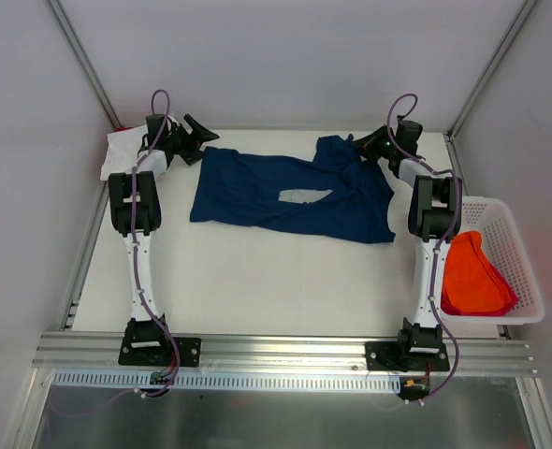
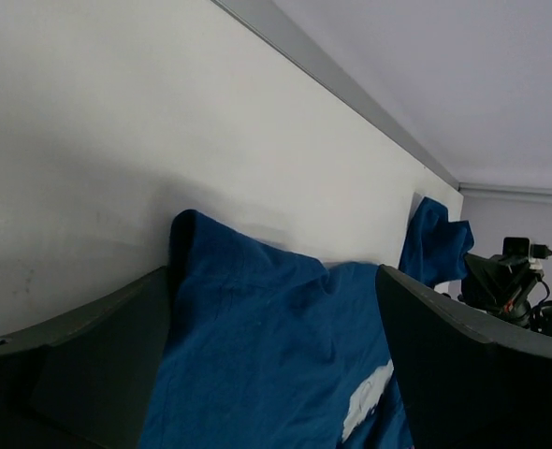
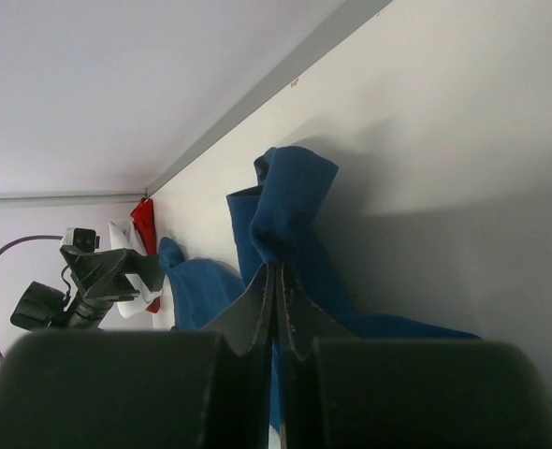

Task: Fold and stack the t-shirts
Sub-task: Fold the tshirt

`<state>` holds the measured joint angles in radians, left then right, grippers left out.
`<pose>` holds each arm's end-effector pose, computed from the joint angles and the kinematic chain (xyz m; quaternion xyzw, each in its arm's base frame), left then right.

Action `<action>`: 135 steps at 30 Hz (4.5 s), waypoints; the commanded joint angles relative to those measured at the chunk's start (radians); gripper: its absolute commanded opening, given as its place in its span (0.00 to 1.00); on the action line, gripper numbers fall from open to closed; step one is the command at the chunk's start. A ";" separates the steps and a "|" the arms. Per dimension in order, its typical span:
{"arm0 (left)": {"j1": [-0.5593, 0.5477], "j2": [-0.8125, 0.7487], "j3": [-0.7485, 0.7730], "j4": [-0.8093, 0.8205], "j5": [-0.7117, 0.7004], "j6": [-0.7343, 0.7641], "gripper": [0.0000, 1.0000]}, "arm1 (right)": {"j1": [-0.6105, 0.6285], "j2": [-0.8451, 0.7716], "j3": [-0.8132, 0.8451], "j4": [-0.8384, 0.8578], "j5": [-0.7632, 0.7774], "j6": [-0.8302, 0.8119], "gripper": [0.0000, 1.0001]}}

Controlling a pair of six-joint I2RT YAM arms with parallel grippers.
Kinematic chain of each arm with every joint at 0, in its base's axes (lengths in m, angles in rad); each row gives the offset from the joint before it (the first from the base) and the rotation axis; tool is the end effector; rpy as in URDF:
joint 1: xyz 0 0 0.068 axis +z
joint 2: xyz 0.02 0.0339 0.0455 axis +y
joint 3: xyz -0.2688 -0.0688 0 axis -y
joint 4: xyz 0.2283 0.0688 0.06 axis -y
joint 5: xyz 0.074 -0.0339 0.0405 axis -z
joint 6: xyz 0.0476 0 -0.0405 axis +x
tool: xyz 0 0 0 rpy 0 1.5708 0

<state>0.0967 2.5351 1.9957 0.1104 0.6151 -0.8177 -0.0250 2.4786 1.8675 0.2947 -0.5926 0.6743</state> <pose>0.5702 0.0277 0.1540 -0.2072 0.7918 -0.4200 0.3921 0.5616 0.0126 0.1618 0.1043 0.7862 0.4031 0.4566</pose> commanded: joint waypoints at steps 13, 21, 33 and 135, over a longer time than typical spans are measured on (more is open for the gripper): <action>-0.011 0.065 0.049 -0.097 0.018 0.051 0.20 | -0.013 -0.087 -0.002 0.034 -0.030 -0.015 0.00; -0.020 0.025 0.041 -0.104 0.021 0.089 0.00 | -0.021 -0.112 -0.013 0.034 -0.038 -0.002 0.00; -0.028 -0.151 -0.077 -0.104 0.049 0.134 0.00 | -0.038 -0.291 -0.076 -0.115 -0.058 -0.071 0.00; -0.170 -1.073 -0.802 -0.298 -0.666 0.399 0.83 | 0.017 -1.411 -1.332 -0.228 0.083 -0.242 0.99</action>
<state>-0.0124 1.5642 1.1580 -0.1932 -0.0189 -0.4664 -0.0223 1.1625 0.4431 0.1467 -0.5297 0.4683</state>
